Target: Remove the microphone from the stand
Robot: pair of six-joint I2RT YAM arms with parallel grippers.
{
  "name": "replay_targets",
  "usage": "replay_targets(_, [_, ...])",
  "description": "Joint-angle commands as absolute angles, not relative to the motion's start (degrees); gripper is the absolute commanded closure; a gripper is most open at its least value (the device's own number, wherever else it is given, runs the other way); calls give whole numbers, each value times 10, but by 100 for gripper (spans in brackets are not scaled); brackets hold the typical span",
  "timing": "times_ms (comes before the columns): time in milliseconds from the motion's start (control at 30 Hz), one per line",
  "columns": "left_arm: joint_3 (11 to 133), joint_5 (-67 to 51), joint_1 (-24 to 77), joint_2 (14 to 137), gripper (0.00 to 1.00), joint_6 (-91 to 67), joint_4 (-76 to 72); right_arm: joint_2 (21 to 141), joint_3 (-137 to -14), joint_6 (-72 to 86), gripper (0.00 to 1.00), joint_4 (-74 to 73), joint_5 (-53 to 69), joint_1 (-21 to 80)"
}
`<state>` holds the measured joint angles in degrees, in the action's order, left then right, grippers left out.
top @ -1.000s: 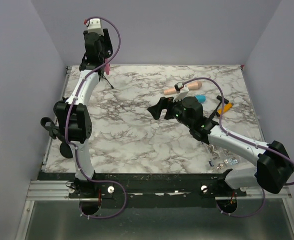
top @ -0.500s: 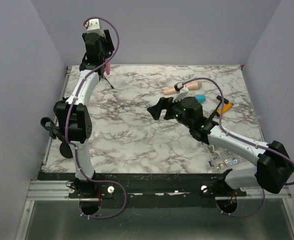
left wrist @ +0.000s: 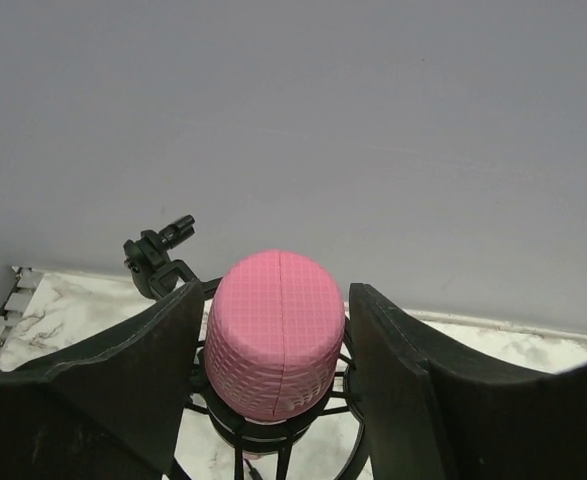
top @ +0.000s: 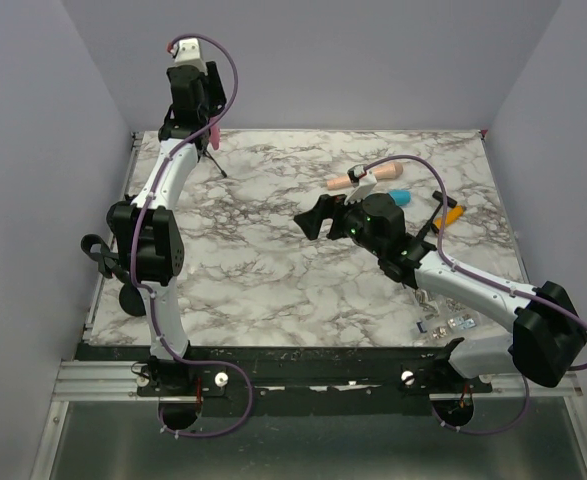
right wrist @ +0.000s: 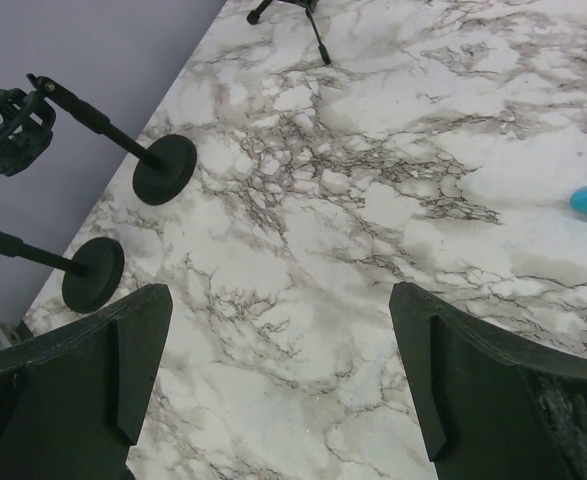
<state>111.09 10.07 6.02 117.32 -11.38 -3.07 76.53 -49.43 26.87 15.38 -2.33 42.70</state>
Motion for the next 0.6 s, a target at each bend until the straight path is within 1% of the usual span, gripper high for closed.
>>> replay_targets(0, [1140,98,60,1192,41,-113,-2,765,-493,258,0,169,-41,432])
replay_targets(33, [1152,92,58,1197,43,-115,13,766,-494,258,0,168,-41,432])
replay_targets(233, [1169,57,55,1196,71,-119,40,763,-494,258,0,168,-41,432])
replay_targets(367, [1182,57,55,1184,77,-107,43,762,-494,259,0,166,-42,432])
replay_targets(500, [1229,66,55,1176,87,-82,59,763,-494,261,0,167,-38,431])
replay_targets(567, [1246,72,56,1170,93,-69,57,764,-494,263,0,170,-37,432])
